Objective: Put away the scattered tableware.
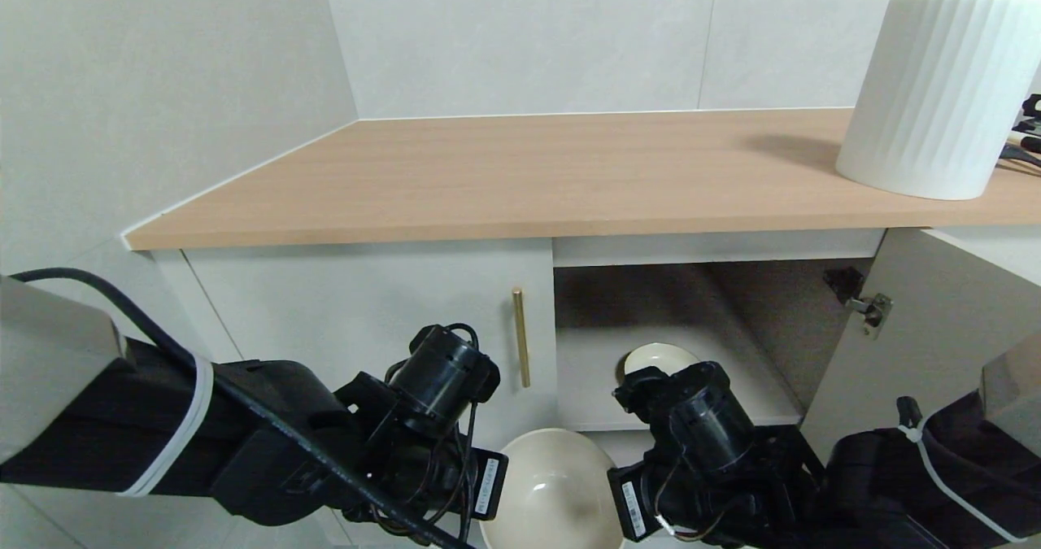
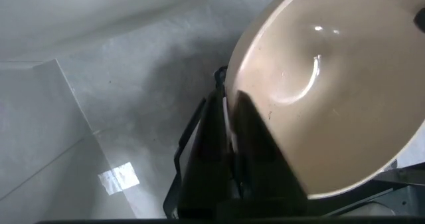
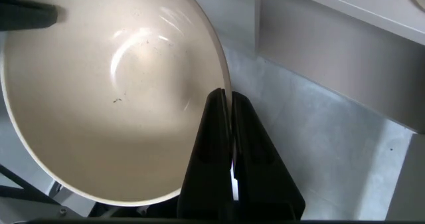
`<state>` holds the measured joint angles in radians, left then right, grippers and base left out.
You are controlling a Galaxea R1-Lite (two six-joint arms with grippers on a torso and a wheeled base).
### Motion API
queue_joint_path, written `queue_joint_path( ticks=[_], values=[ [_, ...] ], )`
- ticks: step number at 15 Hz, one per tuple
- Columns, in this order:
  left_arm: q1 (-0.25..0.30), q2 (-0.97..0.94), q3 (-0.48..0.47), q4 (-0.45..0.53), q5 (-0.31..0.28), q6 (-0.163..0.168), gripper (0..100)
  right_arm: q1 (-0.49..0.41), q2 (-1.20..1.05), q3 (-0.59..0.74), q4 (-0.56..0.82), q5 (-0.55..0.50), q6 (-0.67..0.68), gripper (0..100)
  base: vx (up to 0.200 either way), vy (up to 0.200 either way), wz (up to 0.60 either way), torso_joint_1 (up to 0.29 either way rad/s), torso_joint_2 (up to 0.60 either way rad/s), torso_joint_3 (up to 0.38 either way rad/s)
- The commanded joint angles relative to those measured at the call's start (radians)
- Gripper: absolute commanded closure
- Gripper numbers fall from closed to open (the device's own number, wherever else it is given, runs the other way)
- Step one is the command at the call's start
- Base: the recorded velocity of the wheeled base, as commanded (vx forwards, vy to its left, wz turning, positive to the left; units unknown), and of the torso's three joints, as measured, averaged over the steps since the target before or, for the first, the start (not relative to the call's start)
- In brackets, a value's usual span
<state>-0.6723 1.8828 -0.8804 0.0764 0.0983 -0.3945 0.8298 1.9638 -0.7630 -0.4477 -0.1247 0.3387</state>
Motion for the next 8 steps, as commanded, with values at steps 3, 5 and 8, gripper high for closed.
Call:
queue_joint_path(
  ticks=[3,5,8],
  values=[
    [0.000,0.002,-0.003,-0.004,-0.003,-0.006,0,0.002,0.003,-0.001,0.000,0.003,-0.001,100,0.000,0.000,0.00,0.000,0.00,0.000],
    [0.000,0.004,-0.003,-0.004,-0.003,-0.006,0,0.000,0.010,0.004,0.023,0.003,-0.009,100,0.000,0.000,0.00,0.000,0.00,0.000],
    [0.000,-0.002,-0.003,-0.004,-0.003,-0.006,0,-0.014,0.035,-0.035,0.152,0.000,-0.015,100,0.000,0.000,0.00,0.000,0.00,0.000]
  ],
)
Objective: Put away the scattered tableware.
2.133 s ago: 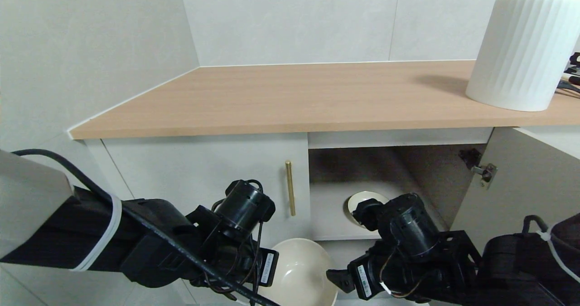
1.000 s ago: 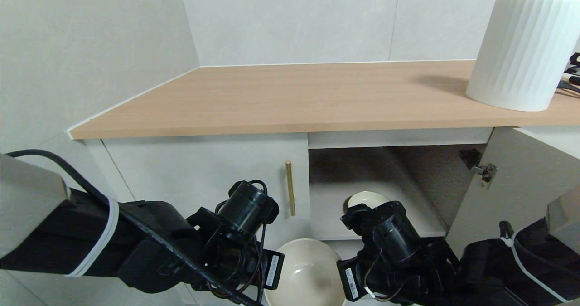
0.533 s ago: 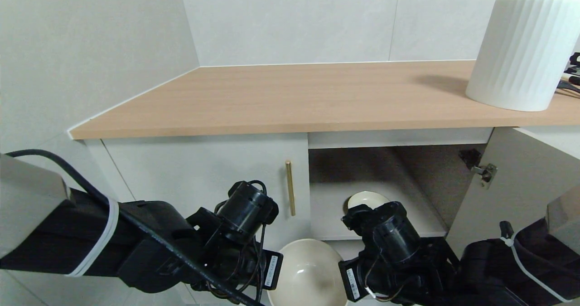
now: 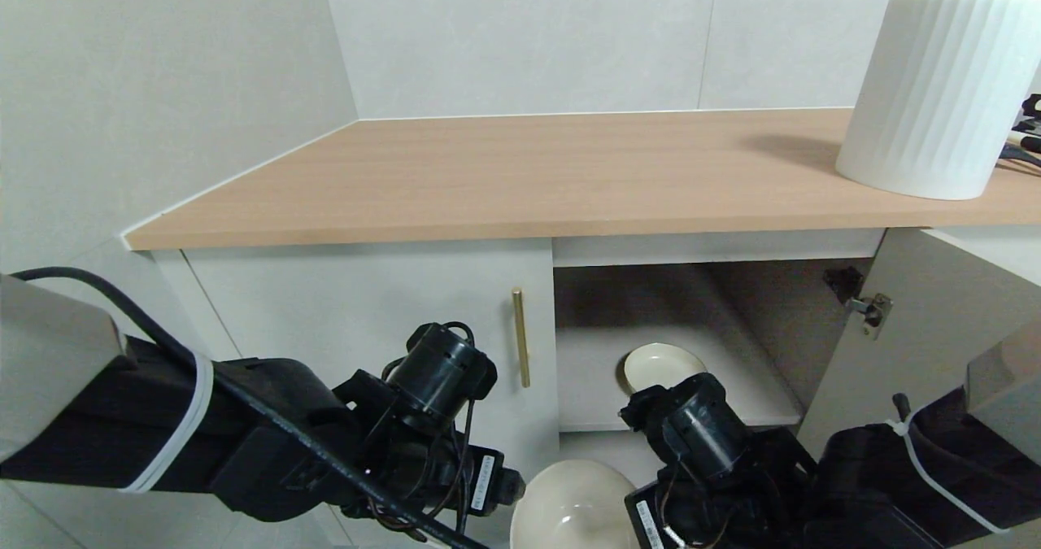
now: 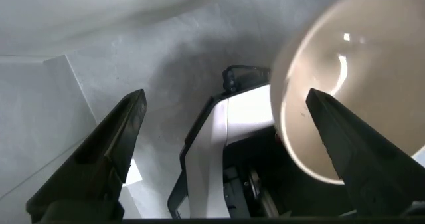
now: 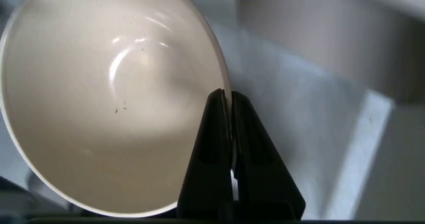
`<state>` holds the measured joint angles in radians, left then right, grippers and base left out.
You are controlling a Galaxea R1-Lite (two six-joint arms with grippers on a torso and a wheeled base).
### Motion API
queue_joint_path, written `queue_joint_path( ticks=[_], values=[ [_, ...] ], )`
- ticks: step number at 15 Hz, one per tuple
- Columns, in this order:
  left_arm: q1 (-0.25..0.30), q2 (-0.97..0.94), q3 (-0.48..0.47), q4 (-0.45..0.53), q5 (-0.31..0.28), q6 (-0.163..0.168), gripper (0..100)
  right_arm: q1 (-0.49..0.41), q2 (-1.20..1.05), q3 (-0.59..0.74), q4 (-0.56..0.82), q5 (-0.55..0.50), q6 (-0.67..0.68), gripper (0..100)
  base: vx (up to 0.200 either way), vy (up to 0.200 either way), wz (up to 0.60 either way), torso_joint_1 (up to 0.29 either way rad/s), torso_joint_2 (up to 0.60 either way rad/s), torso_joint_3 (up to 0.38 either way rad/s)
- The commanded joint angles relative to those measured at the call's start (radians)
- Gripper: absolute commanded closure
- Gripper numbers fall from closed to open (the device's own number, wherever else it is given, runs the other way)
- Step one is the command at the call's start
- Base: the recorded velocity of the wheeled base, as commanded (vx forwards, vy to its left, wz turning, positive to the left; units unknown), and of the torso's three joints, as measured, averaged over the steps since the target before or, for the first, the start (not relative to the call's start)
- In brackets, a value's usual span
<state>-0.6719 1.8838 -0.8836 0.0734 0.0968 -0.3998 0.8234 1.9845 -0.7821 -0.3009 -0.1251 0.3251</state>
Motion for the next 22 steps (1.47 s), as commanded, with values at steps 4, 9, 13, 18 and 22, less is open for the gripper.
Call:
queue_joint_path(
  ticks=[4,9,13,18,22],
  values=[
    [0.000,-0.005,0.000,-0.001,-0.002,-0.001,0,-0.121,0.033,-0.100,0.177,-0.068,0.006,100,0.000,0.000,0.00,0.000,0.00,0.000],
    [0.000,-0.023,0.002,-0.001,-0.002,-0.001,0,-0.279,0.056,-0.167,0.169,-0.119,0.026,100,0.000,0.000,0.00,0.000,0.00,0.000],
    [0.000,-0.026,0.002,-0.001,-0.002,-0.001,0,-0.360,0.120,-0.223,0.028,-0.125,0.175,100,0.000,0.000,0.00,0.000,0.00,0.000],
    [0.000,-0.032,0.002,-0.001,-0.002,-0.001,0,-0.414,0.195,-0.284,-0.064,-0.202,0.246,100,0.000,0.000,0.00,0.000,0.00,0.000],
    [0.000,-0.032,0.002,0.000,-0.002,-0.001,0,-0.445,0.223,-0.324,-0.064,-0.208,0.269,100,0.000,0.000,0.00,0.000,0.00,0.000]
  ],
)
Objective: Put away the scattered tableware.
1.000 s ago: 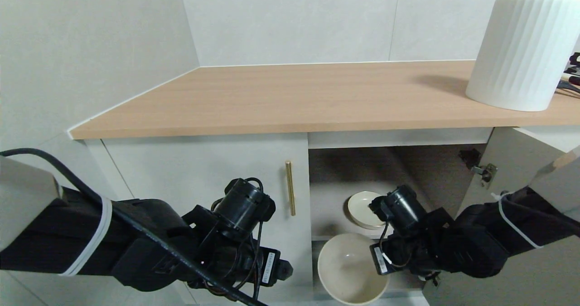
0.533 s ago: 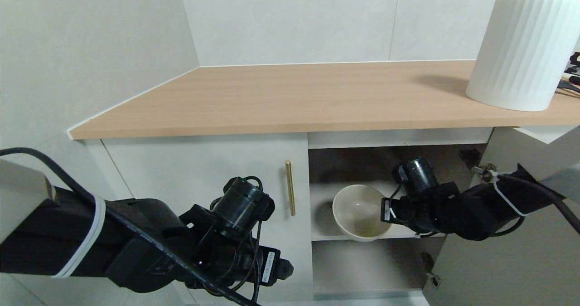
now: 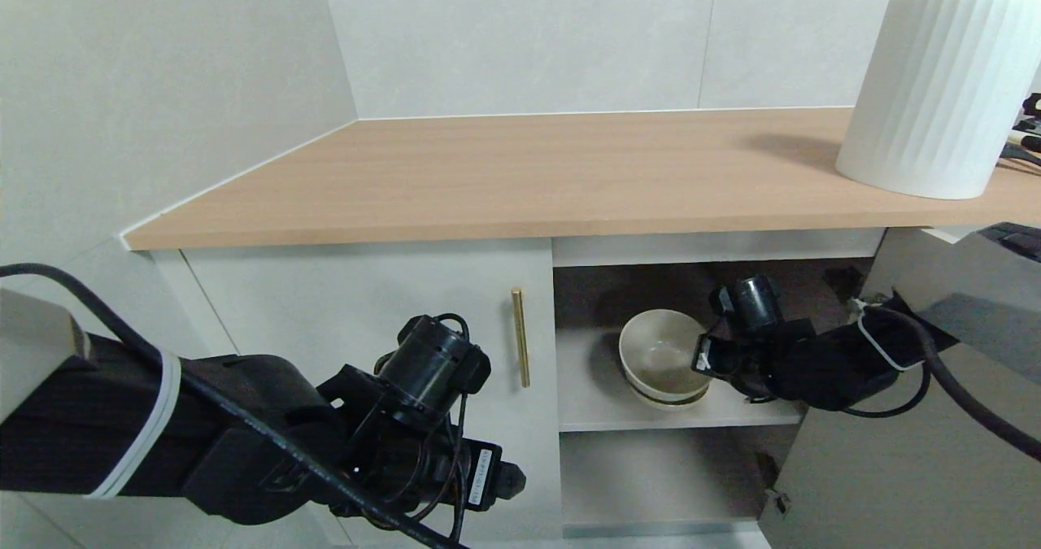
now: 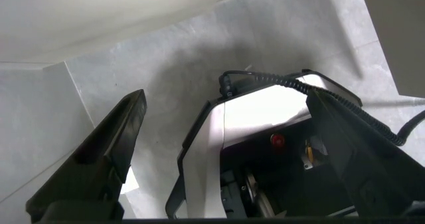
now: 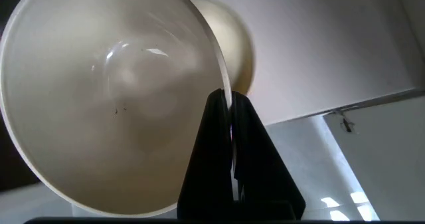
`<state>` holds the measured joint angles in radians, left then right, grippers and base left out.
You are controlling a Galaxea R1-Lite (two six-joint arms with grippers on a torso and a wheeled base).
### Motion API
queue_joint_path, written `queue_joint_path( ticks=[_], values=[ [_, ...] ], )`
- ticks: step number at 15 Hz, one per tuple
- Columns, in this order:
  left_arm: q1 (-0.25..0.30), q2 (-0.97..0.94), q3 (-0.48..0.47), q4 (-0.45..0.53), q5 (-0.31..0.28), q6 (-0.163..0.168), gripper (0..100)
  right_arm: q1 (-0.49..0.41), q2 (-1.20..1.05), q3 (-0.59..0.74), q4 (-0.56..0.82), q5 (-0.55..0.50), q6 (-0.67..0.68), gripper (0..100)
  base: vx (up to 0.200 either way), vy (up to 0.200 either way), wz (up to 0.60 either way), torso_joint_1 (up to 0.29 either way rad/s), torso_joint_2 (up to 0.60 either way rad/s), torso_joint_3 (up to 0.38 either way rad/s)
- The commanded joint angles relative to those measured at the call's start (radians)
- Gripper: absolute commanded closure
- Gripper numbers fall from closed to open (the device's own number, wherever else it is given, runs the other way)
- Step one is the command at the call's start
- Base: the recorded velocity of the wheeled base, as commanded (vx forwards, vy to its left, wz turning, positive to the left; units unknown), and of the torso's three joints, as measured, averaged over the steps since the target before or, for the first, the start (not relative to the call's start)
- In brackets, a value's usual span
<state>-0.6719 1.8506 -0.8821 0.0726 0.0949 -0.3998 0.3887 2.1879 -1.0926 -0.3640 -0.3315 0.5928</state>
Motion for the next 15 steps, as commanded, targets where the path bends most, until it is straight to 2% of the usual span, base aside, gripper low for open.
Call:
queue_joint_path(
  ticks=[1,15],
  values=[
    [0.000,0.001,0.000,0.001,0.000,-0.001,0,-0.016,0.027,-0.024,-0.001,-0.012,0.013,100,0.000,0.000,0.00,0.000,0.00,0.000],
    [0.000,0.004,0.000,0.000,0.000,-0.001,0,-0.028,0.089,-0.055,-0.003,-0.017,0.019,100,0.000,0.000,0.00,0.000,0.00,0.000]
  ],
)
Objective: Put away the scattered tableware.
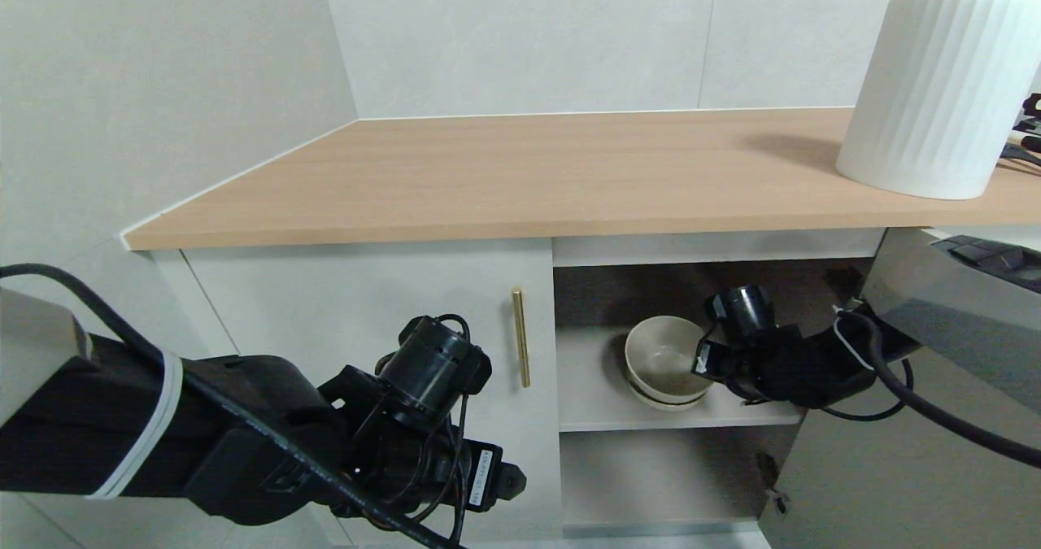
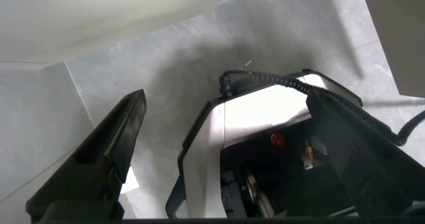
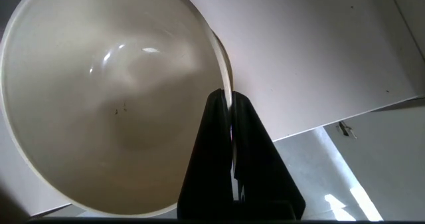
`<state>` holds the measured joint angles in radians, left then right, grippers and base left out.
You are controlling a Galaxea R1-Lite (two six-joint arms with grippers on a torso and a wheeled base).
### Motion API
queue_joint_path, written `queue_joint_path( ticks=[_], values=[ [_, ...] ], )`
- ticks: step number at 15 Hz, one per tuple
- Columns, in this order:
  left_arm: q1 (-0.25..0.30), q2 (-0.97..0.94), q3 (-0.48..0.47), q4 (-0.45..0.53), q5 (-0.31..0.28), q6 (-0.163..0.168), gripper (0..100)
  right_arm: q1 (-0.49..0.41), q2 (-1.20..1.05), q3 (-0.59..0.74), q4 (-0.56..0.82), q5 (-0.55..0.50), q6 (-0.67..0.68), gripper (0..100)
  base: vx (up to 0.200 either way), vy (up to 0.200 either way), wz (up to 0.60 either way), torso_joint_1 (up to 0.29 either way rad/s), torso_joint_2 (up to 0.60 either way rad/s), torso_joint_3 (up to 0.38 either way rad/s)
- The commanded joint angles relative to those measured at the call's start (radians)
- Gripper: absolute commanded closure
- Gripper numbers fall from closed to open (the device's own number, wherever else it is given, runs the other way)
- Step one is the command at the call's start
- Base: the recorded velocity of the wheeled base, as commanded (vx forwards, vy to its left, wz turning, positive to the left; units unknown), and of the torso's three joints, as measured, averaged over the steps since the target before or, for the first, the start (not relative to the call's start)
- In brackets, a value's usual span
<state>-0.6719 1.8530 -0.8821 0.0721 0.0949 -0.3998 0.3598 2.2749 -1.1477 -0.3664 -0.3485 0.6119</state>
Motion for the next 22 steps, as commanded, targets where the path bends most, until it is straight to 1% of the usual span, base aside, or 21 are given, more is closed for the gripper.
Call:
queue_joint_path(
  ticks=[1,3,4,9,12,14,15,17,18,20,21,22],
  values=[
    [0.000,0.003,0.000,0.000,0.000,-0.001,0,0.001,0.002,0.000,0.000,0.000,0.000,100,0.000,0.000,0.00,0.000,0.00,0.000],
    [0.000,0.002,0.000,0.000,0.000,-0.001,0,0.001,0.005,0.000,0.000,0.000,0.000,100,0.000,0.000,0.00,0.000,0.00,0.000],
    [0.000,0.000,0.000,0.000,0.000,-0.001,0,0.001,0.008,0.000,0.000,0.000,0.000,0,0.000,0.000,0.00,0.000,0.00,0.000],
    [0.000,0.000,0.000,0.000,0.000,-0.001,0,0.001,0.005,0.003,0.000,0.000,0.002,0,0.000,0.000,0.00,0.000,0.00,0.000],
    [0.006,-0.031,-0.001,0.002,0.000,-0.002,0,0.001,-0.035,0.036,0.004,0.005,-0.009,0,0.000,0.000,0.00,0.000,0.00,0.000],
    [0.043,-0.135,0.012,0.003,0.002,0.006,0,0.024,-0.120,0.086,0.020,0.017,-0.090,0,0.000,0.000,0.00,0.000,0.00,0.000],
    [0.055,-0.193,0.015,0.005,0.002,0.007,0,0.050,-0.166,0.132,0.035,0.017,-0.103,0,0.000,0.000,0.00,0.000,0.00,0.000],
    [0.058,-0.313,0.022,0.061,0.000,0.006,0,0.067,-0.268,0.224,0.043,0.020,-0.107,0,0.000,0.000,0.00,0.000,0.00,0.000],
    [0.058,-0.374,0.034,0.080,-0.001,0.004,0,0.077,-0.336,0.287,0.055,0.039,-0.109,0,0.000,0.000,0.00,0.000,0.00,0.000],
    [0.060,-0.460,0.065,0.080,-0.001,-0.002,0,0.100,-0.448,0.375,0.061,0.068,-0.109,0,0.000,0.000,0.00,0.000,0.00,0.000],
    [0.069,-0.537,0.092,0.080,-0.001,-0.001,0,0.128,-0.551,0.451,0.063,0.089,-0.118,0,0.000,0.000,0.00,0.000,0.00,0.000],
    [0.084,-0.571,0.106,0.080,-0.003,-0.001,0,0.136,-0.609,0.487,0.072,0.100,-0.130,0,0.000,0.000,0.00,0.000,0.00,0.000]
  ],
)
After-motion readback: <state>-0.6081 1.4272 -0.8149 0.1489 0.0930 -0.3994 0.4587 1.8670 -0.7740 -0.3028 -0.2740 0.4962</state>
